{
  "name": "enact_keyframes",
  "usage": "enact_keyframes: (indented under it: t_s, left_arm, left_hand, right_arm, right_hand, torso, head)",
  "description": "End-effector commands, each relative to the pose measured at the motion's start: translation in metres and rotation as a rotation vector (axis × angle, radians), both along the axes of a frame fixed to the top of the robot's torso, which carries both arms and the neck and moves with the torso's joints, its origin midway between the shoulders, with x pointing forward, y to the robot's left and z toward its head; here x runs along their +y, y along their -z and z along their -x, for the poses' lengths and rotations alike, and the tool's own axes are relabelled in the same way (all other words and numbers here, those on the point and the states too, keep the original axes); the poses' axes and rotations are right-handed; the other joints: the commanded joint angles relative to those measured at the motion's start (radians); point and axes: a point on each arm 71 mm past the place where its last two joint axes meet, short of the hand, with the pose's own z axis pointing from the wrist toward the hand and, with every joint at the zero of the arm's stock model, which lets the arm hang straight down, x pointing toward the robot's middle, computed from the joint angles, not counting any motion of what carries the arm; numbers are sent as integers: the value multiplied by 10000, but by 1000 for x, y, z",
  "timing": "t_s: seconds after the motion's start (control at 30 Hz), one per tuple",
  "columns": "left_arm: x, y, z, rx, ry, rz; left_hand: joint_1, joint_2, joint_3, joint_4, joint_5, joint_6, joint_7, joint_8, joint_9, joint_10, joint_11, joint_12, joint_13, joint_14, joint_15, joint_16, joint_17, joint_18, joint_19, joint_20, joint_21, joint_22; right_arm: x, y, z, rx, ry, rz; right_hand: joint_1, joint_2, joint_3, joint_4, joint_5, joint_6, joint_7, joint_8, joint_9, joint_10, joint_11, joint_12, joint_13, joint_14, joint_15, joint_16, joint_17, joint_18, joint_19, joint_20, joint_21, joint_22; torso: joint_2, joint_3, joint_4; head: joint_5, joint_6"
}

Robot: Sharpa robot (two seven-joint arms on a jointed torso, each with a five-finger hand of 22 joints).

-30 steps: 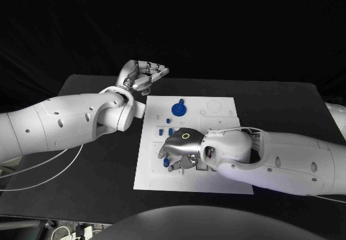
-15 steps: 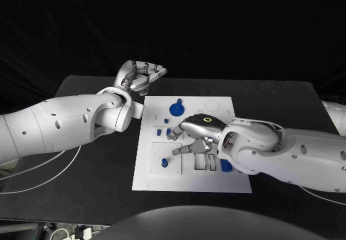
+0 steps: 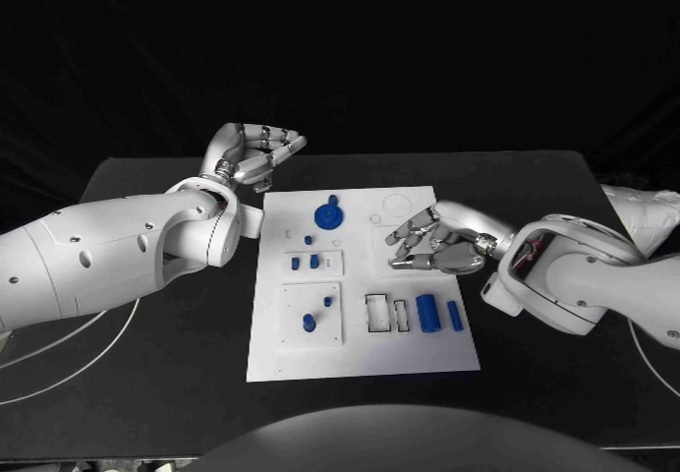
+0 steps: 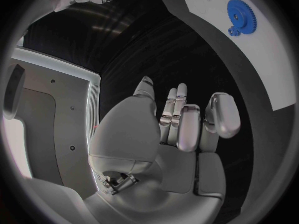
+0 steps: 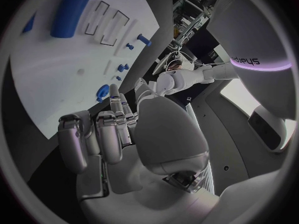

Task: Assemble the parts on the task board

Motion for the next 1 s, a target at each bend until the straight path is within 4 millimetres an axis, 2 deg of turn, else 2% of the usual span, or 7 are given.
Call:
enact_keyframes:
  t_s: [0.03, 0.23, 0.3, 0.47, 0.6, 0.83, 1.0]
  left_arm:
    - [-2, -1, 1, -47, 171, 32]
    - [-3, 0, 0, -32, 153, 21]
    - [-4, 0, 0, -33, 162, 21]
    - [-8, 0, 0, -29, 242, 38]
    - [-10, 0, 0, -32, 277, 45]
    - [-10, 0, 0, -30, 292, 50]
    - [-9, 0, -1, -26, 299, 50]
  left_hand:
    - [10, 82, -3, -4, 53, -68, 28, -46, -16, -35, 22, -68, -10, -40, 5, -22, -12, 100, -8, -29, -49, 1450]
    - [3, 80, -22, -1, 54, -83, 32, -53, -19, -32, 23, -68, -9, -47, 5, -36, -31, 102, -12, -29, -62, 1447]
    - [3, 80, -22, -1, 54, -83, 32, -53, -19, -32, 23, -68, -9, -47, 5, -36, -31, 102, -12, -29, -62, 1447]
    - [-1, 76, -32, 0, 54, -95, 35, -58, -22, -31, 25, -67, -8, -48, 6, -39, -35, 103, -14, -28, -68, 1446]
    - [-1, 76, -32, 0, 54, -95, 35, -58, -22, -31, 25, -67, -8, -48, 6, -39, -35, 103, -14, -28, -68, 1446]
    - [-2, 76, -37, 0, 54, -102, 37, -61, -23, -31, 26, -68, -8, -46, 6, -37, -31, 101, -9, -28, -63, 1448]
    - [-2, 77, -40, 0, 55, -108, 38, -63, -25, -31, 27, -68, -8, -45, 7, -35, -28, 100, -5, -28, -60, 1450]
  right_arm:
    - [-16, 1, 6, 524, 1083, -64]
    - [-37, -3, 18, 1070, 1953, 443]
    - [-40, -5, 19, 1217, 2061, 665]
    - [-44, -4, 21, 1813, 2423, 1405]
    - [-45, 1, 21, 2159, 2598, 2150]
    - [-43, 9, 23, 2086, 2693, 3541]
    - [-38, 15, 24, 2088, 2633, 4472]
  right_hand:
    - [-163, 56, -164, 93, 173, -188, -71, -31, -8, 567, -178, 516, 254, 1061, -180, 41, 2634, -142, 1028, -88, 45, 2635]
    - [-1020, 0, -676, 335, 964, -692, -242, -29, -8, 884, -510, 3530, 2571, 951, -577, -162, 2398, 92, 365, -395, -781, 2272]
    - [-1466, 283, -868, 388, 1268, -724, -202, 237, 101, 32, -578, 8047, 7065, 1008, -565, -58, 2515, 98, 358, -475, -822, 2263]
    - [-2658, 383, -1483, 323, 2129, -462, -169, 908, 477, 4297, -359, 14120, 14512, 1061, -326, 41, 2634, 141, 266, -328, -976, 2221]
    - [-2484, 436, -1586, 247, 2615, -359, -188, 1762, 1063, 4708, -255, 14286, 14825, 1061, -324, 41, 2634, 92, 422, -248, -797, 2306]
    - [-2361, 298, -1468, -20, 2754, 79, -552, 3138, 2198, 4708, -618, 14286, 14825, 1061, -584, 41, 2634, -74, 870, -498, -189, 2545]
    - [-2697, 227, -1406, 60, 2819, -38, -685, 3590, 2870, 4708, -773, 14286, 14825, 1061, -729, 41, 2634, -98, 930, -670, -108, 2576]
  torso:
    - [-3, -5, -22]
    - [-12, -40, -4]
    - [-33, -34, -22]
    - [-24, -43, -9]
    - [-43, -38, -24]
    - [-24, -28, -28]
    - [-38, -32, -24]
  head:
    - [-159, 2]
    - [-405, 2]
    - [-460, 2]
    - [-694, 2]
    - [-816, 2]
    - [-874, 2]
    - [-919, 2]
